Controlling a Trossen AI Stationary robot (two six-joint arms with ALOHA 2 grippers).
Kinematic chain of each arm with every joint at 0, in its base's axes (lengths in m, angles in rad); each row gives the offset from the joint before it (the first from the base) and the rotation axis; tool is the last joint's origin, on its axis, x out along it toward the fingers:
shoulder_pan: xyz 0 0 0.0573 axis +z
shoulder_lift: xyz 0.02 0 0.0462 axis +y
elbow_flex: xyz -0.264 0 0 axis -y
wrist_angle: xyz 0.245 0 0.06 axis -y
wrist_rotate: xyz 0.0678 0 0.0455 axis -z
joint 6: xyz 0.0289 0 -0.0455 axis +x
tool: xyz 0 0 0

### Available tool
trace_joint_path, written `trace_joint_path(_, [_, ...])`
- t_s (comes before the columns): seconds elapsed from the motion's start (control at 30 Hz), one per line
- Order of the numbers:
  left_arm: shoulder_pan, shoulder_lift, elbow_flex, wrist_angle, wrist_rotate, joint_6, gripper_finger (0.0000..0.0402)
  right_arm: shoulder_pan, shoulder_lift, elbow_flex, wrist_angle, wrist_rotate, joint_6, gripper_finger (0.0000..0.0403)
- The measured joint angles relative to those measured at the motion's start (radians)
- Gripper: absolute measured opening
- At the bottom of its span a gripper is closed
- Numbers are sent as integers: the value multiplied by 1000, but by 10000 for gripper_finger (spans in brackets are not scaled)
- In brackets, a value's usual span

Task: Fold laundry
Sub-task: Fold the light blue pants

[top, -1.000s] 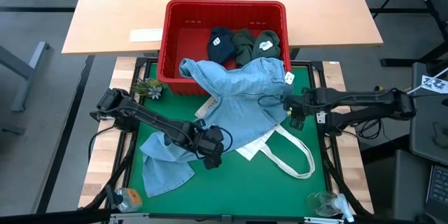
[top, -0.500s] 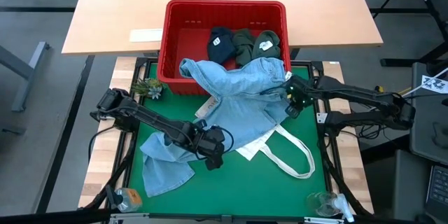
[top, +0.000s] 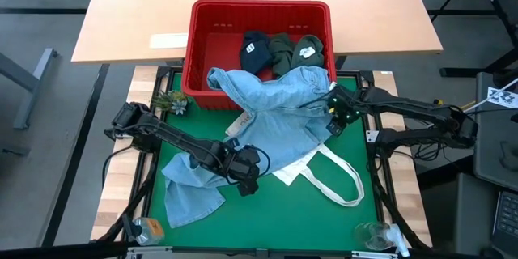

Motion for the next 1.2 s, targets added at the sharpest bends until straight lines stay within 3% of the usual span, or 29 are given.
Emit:
trace_joint_path(0.33, [0,0,0,1,0,0,144,0,116,4,49,-28,23,154])
trace_joint_path(0.67, [0,0,0,1,0,0,144,0,125,3,69,-86,-2,149])
trace_joint_path(0.8, [0,0,0,1,1,0,144,0,125,3,69,-98,-5,109])
trace_joint_path(0.97, [0,0,0,1,0,-14,144,0,105,2,64,-138,-30,16])
trace_joint_path(1.2, [0,-1,0,0,-1,-61,144,0,-42,127,-159,-163,-31,16])
